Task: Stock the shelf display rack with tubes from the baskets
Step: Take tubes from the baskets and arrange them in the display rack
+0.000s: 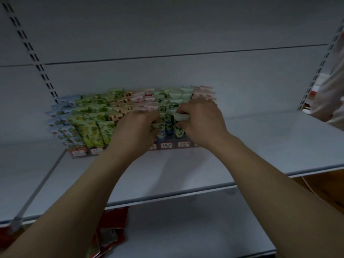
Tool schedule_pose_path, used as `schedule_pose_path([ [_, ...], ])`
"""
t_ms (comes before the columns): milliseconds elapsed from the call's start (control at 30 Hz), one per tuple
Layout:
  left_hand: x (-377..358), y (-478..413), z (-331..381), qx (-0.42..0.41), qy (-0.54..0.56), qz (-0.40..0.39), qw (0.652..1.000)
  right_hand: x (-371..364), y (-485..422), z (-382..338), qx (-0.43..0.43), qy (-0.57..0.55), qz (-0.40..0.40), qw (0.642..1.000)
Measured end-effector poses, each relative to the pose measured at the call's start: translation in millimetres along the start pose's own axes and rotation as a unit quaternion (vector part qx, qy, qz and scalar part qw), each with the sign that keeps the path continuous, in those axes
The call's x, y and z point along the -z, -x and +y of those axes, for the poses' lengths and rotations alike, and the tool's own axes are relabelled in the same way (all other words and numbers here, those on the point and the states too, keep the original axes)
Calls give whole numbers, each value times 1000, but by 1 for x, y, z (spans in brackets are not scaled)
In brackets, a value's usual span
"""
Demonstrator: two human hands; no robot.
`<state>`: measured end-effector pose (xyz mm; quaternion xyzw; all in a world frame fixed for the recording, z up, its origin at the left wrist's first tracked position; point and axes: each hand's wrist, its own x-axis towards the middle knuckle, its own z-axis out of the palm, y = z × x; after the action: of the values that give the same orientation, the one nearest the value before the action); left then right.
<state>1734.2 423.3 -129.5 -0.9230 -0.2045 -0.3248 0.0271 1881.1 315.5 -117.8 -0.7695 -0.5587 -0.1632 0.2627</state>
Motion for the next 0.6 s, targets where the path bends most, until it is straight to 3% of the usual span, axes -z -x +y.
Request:
schedule_pose_path([
  [267, -2, -4, 3, -7, -61, 22, 998, -7, -6, 2, 47, 49, 25, 997],
  [600, 14, -9, -11, -60, -92, -12, 994, -4, -8, 14, 130, 100, 35, 986],
])
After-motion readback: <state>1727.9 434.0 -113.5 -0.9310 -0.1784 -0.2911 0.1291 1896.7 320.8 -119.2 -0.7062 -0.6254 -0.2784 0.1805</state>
